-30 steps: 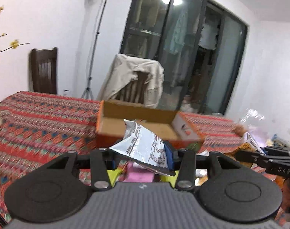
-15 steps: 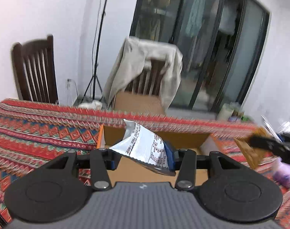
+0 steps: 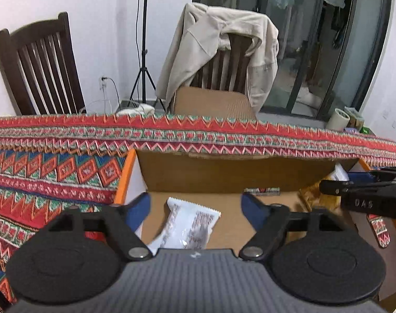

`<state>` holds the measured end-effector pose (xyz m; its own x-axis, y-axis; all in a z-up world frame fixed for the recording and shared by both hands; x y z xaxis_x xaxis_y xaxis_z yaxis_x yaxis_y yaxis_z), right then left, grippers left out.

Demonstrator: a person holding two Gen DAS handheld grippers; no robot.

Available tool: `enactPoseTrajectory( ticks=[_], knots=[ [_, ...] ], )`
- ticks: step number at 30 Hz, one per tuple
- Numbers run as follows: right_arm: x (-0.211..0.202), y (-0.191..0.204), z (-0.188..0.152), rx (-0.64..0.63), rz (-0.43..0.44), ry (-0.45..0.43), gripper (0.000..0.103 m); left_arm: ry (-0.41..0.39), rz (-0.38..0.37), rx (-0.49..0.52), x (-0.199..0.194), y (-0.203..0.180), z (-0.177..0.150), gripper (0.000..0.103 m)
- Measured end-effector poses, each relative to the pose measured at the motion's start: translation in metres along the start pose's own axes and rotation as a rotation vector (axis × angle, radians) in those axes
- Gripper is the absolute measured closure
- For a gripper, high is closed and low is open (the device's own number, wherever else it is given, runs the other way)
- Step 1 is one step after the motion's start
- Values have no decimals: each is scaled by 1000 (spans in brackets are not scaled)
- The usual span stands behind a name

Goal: Organize snacks
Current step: 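Carry both white packets into the cardboard box and open both tools, then lift both open tools out of the box back toward the snack pile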

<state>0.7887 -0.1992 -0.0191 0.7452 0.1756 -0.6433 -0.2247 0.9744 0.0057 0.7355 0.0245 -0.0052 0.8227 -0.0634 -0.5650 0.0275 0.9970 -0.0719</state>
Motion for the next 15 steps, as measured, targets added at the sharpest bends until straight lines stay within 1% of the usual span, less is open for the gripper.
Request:
enactPoseTrajectory(
  ticks=[2, 3, 4, 7, 10, 12, 14, 15],
  knots=[
    [-3, 1, 3, -64, -65, -26, 45, -6, 1, 7, -5, 3, 2, 23],
    [-6, 0, 5, -76, -84, -38, 42, -7, -2, 2, -11, 4, 5, 23],
    [-8, -2, 8, -83, -92, -50, 40, -8, -7, -4, -17, 5, 6, 23],
    [-33, 2, 18, -63, -52, -96, 40, -31, -34, -10, -46, 5, 15, 22],
    [-78, 10, 28, -72, -13, -157, 39, -99, -63, 7, -92, 0, 26, 18],
    [-112, 15, 34, -86, 0, -208, 34, -145, -84, 24, -125, -6, 30, 15],
    [-148, 19, 36, -90, 14, -262, 25, -182, -97, 39, -157, -11, 29, 12],
    [-164, 20, 35, -89, 23, -283, 23, -203, -97, 44, -176, -13, 27, 11]
  ],
)
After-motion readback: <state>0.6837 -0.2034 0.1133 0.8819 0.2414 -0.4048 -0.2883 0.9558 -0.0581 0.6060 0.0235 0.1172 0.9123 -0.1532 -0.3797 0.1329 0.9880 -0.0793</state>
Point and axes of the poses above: each gripper's, at about its wrist camera, not at the fingertips, and x roughly the way its jaws point, y to its left, z to its top, the point moved 8 cm from there along x, roughly the way its jaws point, and after that the axes turned 7 degrees about -y, right-handed, at the moved point
